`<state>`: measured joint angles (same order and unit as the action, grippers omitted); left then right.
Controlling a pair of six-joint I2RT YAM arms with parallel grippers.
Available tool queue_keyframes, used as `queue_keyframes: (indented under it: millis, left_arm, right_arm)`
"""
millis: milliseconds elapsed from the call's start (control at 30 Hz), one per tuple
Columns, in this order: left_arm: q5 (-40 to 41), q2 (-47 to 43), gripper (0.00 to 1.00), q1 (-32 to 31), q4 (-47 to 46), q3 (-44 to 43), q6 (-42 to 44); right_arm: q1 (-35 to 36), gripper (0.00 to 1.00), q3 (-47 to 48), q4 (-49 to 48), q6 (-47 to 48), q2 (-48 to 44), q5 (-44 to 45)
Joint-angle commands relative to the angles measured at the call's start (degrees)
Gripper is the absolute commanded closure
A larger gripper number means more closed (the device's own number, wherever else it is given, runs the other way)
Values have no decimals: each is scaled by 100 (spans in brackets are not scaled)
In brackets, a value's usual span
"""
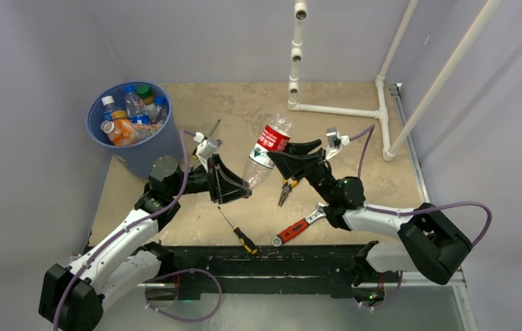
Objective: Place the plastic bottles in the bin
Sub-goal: Pick up the plastic bottle at the center of the board.
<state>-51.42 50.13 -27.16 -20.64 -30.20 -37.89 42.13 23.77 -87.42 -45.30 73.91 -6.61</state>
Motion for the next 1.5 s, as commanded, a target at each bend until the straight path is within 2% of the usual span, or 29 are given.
queue_keyframes:
  millis: [0, 167, 233, 367, 467, 600, 733, 900, 1067, 1300, 1367, 1467]
  left_arm:
    - [141, -50, 65, -35, 18, -118, 158]
    - [227, -90, 81, -35, 163, -157, 260]
    - [252, -99, 88, -35, 189, -162, 280]
    - [328, -132, 100, -33, 292, -188, 351]
    - [396, -151, 100, -35, 297, -199, 382]
    - [460, -159, 100, -35, 225, -189, 354]
    - [1077, -378, 100, -35, 443, -175, 590]
    - [2373, -510, 100, -133, 933, -499, 1247]
    - [3792, -117, 100, -839, 2013, -1568, 2958]
    - [5448, 400, 100, -2529, 3045, -2792, 6446]
    - [5733, 520, 100, -2724, 3232, -2927, 7379]
    - [5715, 542, 100, -2906, 3638, -2907, 9043]
  right_arm:
    - [67, 59, 218, -1028, 12, 14, 99]
    - [62, 57, 152, -831, 94, -162, 81]
    - [67, 53, 117, -693, 144, -276, 53]
    - [63, 27, 93, -7, 363, -685, -67]
    - [67, 11, 137, 869, 566, -1175, -83]
    - [67, 2, 249, 1857, 854, -1676, -76]
    - [58, 1, 608, 3200, 1223, -2316, -82]
    - [58, 1, 1294, 5886, 2172, -3688, 512]
    - [59, 1, 2246, 7938, 2534, -4501, 1063]
    - [57, 1, 4342, 10165, 2754, -3877, 1187]
    - [57, 1, 4796, 10642, 2821, -3673, 1172]
    - [58, 1, 5343, 11113, 2934, -3554, 1227]
